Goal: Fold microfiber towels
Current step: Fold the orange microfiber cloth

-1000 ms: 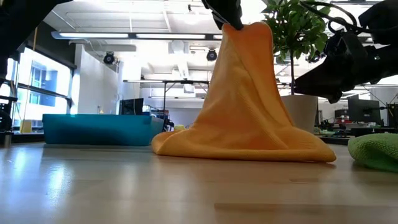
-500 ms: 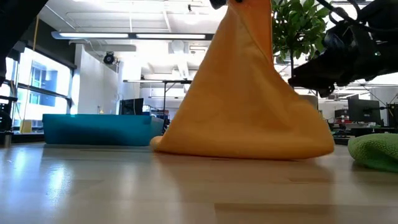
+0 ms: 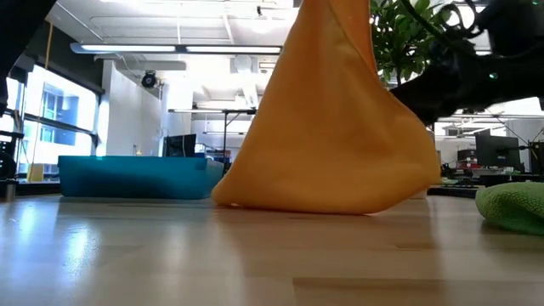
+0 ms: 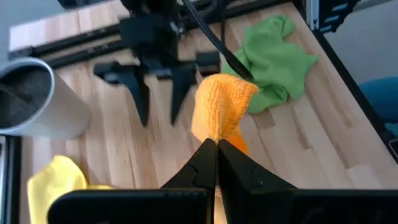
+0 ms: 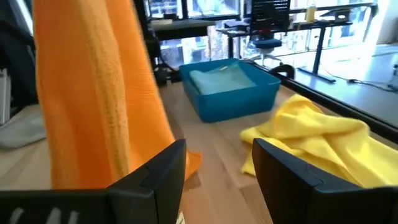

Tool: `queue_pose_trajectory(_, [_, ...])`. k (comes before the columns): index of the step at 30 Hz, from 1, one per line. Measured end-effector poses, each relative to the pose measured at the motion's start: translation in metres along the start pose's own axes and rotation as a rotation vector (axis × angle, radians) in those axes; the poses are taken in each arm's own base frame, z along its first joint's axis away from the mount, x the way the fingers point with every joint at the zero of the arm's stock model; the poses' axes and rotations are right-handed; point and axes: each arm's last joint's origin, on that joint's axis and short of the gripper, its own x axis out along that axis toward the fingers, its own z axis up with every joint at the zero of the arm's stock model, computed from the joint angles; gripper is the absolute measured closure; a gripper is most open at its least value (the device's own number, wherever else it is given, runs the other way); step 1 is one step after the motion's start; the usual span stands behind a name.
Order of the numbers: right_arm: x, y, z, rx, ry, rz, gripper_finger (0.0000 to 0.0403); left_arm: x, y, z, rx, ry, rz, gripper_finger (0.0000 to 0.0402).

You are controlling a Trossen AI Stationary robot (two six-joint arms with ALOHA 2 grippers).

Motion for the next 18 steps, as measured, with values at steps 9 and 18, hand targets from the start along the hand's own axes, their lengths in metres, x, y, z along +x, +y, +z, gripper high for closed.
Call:
queue_pose_trajectory(9, [0.03,0.012,0.012,-0.163,0.037,0.023,0.0224,0.0,-0.001,-0.004,-0.006,0.04,-0.01,0.0401])
queue_pose_trajectory(18, [0.027,0.014,0.015,-0.032,0.041,0.084,0.0224,0.0,-0.002,-0.009,-0.007,0.091,-0.022,0.0401])
